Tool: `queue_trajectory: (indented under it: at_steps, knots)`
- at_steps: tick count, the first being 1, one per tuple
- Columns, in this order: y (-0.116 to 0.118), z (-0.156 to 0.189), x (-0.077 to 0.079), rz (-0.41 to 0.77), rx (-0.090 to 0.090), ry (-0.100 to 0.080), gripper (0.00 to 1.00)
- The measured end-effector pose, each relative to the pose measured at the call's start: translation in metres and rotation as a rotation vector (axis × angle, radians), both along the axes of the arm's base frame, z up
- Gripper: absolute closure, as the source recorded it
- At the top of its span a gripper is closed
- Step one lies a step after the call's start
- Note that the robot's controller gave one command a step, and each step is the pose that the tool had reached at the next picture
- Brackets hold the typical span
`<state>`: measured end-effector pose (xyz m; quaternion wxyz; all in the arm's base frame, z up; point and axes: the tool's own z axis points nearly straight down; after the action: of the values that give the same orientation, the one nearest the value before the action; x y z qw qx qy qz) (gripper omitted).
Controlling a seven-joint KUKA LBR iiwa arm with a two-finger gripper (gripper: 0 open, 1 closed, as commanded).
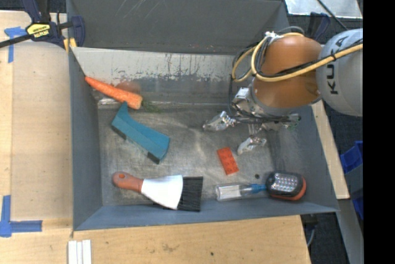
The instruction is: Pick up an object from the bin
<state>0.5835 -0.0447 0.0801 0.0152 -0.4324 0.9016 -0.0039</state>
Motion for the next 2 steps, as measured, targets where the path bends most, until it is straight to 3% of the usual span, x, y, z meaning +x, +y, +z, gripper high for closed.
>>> queue_trajectory:
  at_steps: [1,2]
  knots:
    - [-0.0004,-0.0001,-0.0003,0.000,-0.001,0.001,0.00]
    - [0.0066,-0.0003,-0.0070,0.177,-0.010,0.005,0.00]
